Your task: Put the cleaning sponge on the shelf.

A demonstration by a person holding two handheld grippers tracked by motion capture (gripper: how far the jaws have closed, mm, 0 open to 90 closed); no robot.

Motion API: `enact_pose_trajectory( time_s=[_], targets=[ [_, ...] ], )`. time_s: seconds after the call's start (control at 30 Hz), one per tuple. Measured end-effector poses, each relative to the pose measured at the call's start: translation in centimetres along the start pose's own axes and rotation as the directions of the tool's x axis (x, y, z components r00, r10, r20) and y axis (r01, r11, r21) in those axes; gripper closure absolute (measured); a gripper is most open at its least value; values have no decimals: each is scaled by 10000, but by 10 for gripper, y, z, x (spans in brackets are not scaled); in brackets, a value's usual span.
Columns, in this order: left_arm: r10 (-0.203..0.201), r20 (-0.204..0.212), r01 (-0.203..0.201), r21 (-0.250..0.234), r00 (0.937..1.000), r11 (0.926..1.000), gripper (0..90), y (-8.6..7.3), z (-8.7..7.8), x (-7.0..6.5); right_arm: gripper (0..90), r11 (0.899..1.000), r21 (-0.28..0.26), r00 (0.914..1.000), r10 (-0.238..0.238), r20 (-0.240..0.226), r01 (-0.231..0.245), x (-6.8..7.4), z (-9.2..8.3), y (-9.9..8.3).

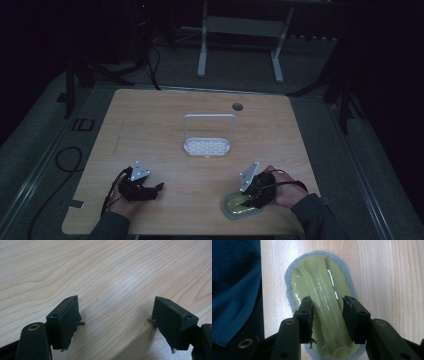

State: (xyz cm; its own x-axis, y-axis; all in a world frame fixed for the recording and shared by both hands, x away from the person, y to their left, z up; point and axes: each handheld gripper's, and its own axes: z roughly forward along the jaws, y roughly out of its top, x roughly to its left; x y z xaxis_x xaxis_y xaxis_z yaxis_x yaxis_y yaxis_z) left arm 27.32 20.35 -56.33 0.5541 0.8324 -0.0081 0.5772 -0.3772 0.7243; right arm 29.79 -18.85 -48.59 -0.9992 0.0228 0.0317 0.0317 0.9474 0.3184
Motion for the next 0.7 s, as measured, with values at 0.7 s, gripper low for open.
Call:
enact_pose_trajectory(
  time_s=[0.7],
  targets=[
    [0, 1, 0, 0, 10000, 10000, 226, 0, 0, 0, 701, 9996, 86, 9995, -264, 189, 263, 3, -2, 2]
  ],
)
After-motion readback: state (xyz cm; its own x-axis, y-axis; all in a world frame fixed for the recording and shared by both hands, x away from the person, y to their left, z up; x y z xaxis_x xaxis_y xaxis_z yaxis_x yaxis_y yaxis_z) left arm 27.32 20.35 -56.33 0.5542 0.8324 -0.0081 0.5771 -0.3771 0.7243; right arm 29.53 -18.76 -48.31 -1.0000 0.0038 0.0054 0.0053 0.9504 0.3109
